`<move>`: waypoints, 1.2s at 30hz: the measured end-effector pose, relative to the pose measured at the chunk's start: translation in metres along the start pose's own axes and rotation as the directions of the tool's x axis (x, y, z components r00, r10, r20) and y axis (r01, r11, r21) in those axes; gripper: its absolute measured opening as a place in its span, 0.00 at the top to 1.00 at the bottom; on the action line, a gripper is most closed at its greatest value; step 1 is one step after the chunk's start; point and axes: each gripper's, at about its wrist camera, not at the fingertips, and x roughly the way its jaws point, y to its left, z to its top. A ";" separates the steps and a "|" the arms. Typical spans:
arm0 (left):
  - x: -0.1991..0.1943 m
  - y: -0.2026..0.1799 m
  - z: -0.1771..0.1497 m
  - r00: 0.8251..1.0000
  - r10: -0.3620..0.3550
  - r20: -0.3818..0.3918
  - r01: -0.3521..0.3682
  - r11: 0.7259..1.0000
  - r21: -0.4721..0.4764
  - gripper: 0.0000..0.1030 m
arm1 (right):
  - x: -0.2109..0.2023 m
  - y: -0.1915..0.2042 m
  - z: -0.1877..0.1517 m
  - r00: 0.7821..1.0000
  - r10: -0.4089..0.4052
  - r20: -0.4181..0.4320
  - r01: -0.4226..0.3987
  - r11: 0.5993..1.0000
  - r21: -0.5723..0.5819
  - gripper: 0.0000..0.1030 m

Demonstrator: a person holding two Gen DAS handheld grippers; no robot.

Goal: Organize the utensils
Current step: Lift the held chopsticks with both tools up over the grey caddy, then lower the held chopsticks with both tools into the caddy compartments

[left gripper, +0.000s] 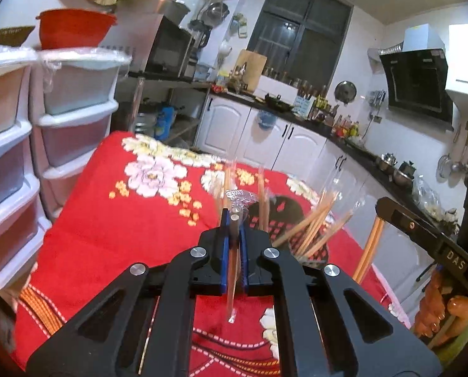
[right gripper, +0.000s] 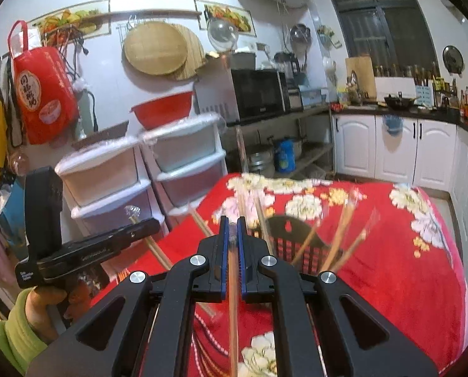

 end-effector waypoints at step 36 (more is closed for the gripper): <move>0.032 -0.051 0.068 0.981 0.046 0.191 -0.069 0.991 0.116 0.99 | 0.017 -0.041 0.071 0.952 -0.186 0.242 0.195 0.981 -0.013 0.95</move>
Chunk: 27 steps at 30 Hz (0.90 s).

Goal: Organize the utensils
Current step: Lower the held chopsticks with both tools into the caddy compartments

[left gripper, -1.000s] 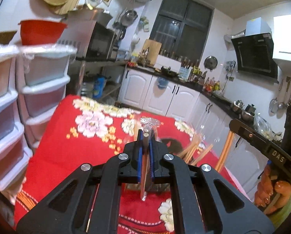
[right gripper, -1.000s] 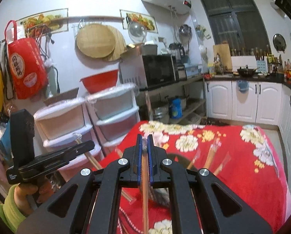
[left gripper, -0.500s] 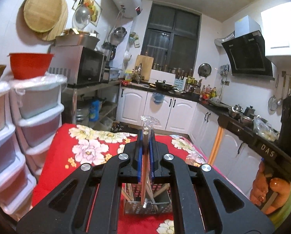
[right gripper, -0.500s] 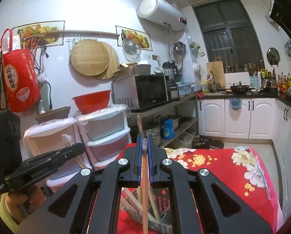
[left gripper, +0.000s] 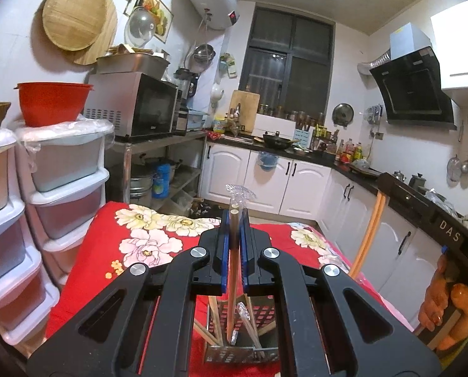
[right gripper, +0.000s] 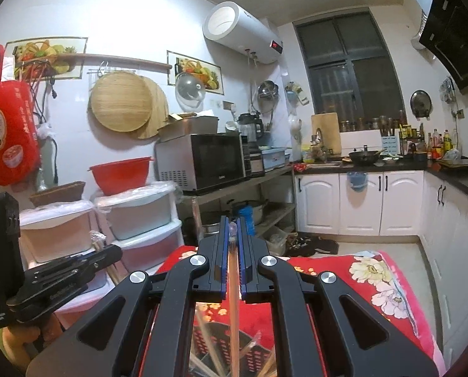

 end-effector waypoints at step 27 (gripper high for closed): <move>0.043 0.003 -0.039 0.995 0.008 -0.098 -0.010 1.000 -0.019 0.99 | 0.036 -0.004 -0.041 1.000 -0.003 -0.002 0.003 1.000 -0.005 0.95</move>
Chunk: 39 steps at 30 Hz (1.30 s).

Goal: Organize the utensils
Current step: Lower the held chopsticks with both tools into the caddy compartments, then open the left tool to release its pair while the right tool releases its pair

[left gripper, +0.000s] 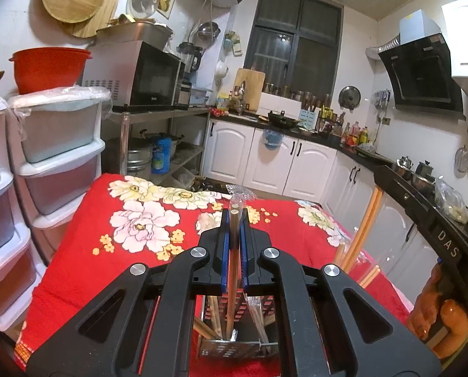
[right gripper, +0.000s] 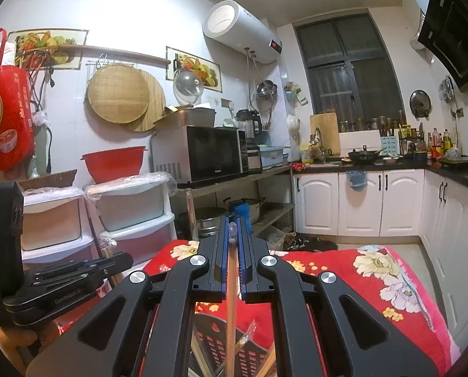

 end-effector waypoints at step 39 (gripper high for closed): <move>0.008 -0.004 -0.036 0.993 0.034 -0.116 -0.033 0.999 0.011 0.95 | -0.020 -0.015 -0.064 0.977 -0.038 -0.212 0.048 0.998 0.040 0.94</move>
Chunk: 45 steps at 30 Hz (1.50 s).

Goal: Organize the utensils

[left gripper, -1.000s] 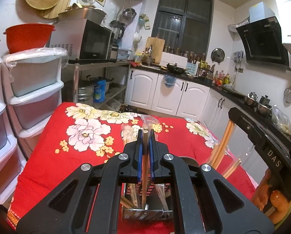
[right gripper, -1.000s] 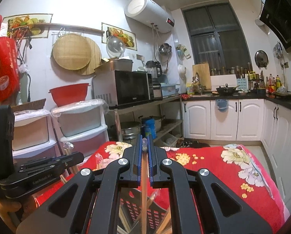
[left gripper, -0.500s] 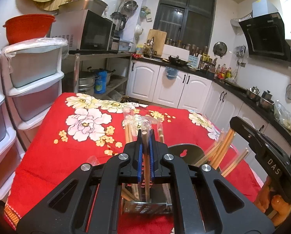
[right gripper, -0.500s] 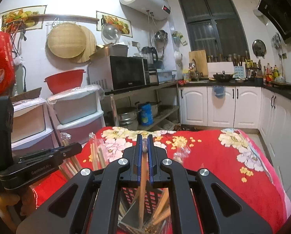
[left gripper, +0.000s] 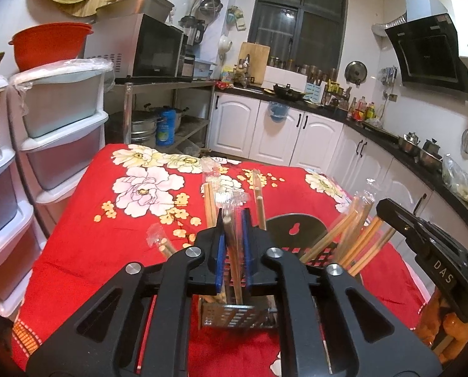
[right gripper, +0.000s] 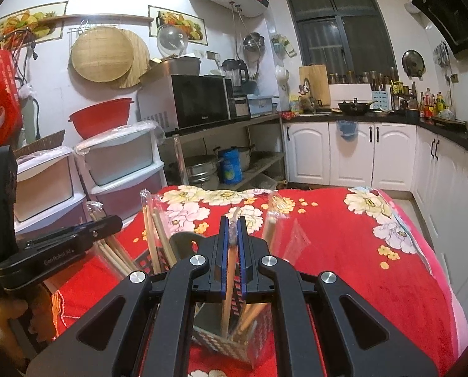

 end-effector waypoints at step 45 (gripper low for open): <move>-0.090 0.004 -0.090 0.999 -0.018 -0.038 0.018 1.000 0.012 0.15 | -0.089 0.019 -0.086 0.992 0.010 -0.126 -0.014 0.999 -0.031 0.11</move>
